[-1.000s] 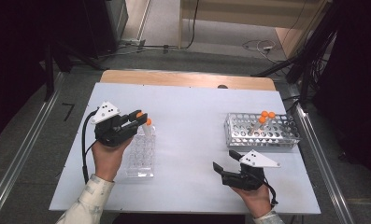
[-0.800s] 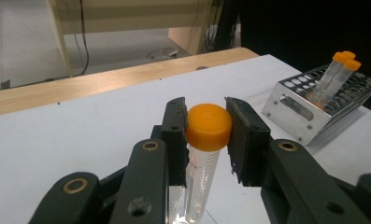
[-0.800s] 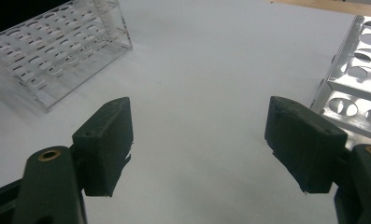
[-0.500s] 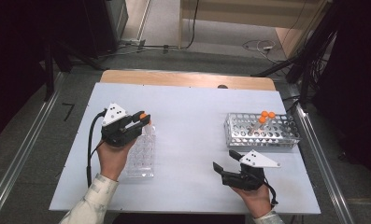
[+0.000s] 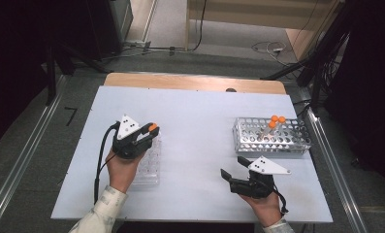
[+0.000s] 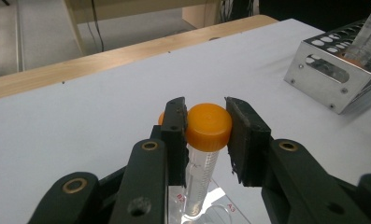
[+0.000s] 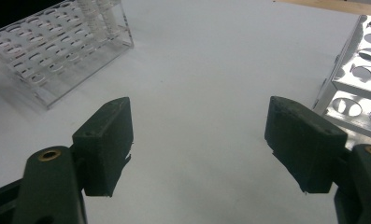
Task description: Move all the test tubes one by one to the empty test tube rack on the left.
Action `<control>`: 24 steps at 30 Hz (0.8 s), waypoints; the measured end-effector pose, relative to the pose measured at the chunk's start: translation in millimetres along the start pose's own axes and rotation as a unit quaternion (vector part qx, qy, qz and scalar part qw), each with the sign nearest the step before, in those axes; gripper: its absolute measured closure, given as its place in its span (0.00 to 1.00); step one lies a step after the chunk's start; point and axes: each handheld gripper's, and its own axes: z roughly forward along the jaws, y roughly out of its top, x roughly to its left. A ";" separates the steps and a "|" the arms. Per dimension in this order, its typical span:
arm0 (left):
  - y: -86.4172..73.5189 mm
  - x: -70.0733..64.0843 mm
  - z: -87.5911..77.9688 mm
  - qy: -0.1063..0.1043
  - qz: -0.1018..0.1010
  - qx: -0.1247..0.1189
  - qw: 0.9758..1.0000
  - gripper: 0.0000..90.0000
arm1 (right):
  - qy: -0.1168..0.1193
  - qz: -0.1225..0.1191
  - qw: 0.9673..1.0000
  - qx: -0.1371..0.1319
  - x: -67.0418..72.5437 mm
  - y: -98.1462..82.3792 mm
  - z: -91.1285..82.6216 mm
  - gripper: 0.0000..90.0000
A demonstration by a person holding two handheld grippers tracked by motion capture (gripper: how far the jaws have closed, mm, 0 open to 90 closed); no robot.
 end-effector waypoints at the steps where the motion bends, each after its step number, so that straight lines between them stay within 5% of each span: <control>1: -1.0 0.1 0.3 0.002 0.001 0.001 1.000 0.77 | 0.000 -0.001 1.000 0.000 0.1 0.0 0.0 0.25; 12: -4.3 0.3 1.5 0.002 -0.005 0.002 1.000 0.76 | 0.001 -0.002 1.000 0.001 0.5 -0.3 0.8 0.25; 24: -2.8 -0.3 -4.8 -0.002 -0.014 -0.005 1.000 0.63 | 0.000 -0.001 1.000 0.001 0.4 -0.3 0.6 0.25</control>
